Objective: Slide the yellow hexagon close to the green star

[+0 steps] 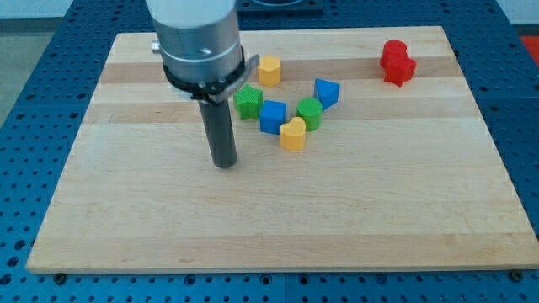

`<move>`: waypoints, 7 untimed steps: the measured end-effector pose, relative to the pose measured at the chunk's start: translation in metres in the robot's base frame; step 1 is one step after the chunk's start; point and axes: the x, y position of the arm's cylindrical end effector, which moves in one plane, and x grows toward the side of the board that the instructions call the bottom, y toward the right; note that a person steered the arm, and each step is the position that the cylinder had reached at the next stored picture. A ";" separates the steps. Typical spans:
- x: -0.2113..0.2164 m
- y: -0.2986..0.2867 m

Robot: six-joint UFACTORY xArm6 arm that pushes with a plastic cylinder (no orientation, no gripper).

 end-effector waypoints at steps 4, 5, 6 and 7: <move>-0.064 -0.002; -0.063 0.000; -0.063 0.004; -0.066 0.008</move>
